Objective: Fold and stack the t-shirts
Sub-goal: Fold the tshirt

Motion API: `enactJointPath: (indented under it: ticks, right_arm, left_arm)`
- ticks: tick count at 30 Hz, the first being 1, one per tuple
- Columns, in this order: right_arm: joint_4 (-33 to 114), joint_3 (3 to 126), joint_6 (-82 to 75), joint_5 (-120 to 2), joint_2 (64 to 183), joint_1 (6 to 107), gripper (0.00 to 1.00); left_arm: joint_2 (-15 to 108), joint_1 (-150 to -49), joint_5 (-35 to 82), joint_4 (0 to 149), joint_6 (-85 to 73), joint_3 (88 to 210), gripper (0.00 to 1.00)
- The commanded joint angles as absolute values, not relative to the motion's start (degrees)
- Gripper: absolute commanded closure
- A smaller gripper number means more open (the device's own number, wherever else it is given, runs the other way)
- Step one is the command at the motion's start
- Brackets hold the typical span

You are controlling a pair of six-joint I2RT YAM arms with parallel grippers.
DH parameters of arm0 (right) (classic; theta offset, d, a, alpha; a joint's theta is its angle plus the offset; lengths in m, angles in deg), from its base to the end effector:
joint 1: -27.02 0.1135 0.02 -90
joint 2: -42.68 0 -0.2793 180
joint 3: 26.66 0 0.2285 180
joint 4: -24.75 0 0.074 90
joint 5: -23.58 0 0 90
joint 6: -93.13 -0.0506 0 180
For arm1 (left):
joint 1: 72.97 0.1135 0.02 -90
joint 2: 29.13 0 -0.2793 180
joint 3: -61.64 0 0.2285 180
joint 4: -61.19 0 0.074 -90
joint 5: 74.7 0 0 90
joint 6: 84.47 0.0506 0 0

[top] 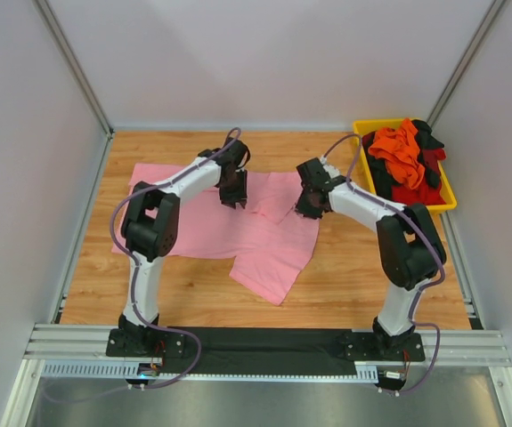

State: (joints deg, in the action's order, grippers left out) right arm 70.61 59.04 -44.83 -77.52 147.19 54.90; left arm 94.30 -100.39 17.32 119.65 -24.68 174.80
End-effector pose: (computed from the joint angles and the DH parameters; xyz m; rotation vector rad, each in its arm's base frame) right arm 0.3220 0.1593 0.1985 0.5232 2.6204 0.1642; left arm 0.3932 -0.2060 0.1898 -0.0593 2.8173 -0.2986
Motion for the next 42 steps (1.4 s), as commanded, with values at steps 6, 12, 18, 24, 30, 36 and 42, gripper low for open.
enactJointPath:
  ticks: [6,12,18,24,30,36,42]
  right_arm:
    - [59.7,65.3,-29.9,-62.7,149.1,42.8,0.63]
    - [59.8,75.5,-25.4,-58.7,158.6,40.2,0.64]
    - [60.1,81.8,-23.1,-59.0,166.5,37.9,0.67]
    - [60.5,84.4,-21.8,-59.6,171.2,37.6,0.76]
    - [66.9,92.7,-21.6,-66.3,175.9,35.7,1.00]
    - [69.9,98.4,-20.2,-65.4,176.1,34.2,1.00]
    - [75.0,96.4,-26.8,-65.7,167.2,35.9,0.73]
  left_arm:
    - [85.6,-91.5,18.1,120.8,-19.0,180.3,0.56]
    - [89.5,-82.6,16.6,120.3,-17.4,181.3,0.56]
    - [97.7,-77.6,15.4,121.3,-16.6,185.3,0.56]
    - [101.0,-75.3,15.5,120.4,-17.8,186.0,0.56]
    - [102.2,-75.3,11.9,121.1,-19.3,187.4,0.55]
    - [101.5,-74.9,18.2,121.5,-19.0,189.5,0.54]
    - [94.7,-74.6,16.5,121.6,-16.4,187.8,0.52]
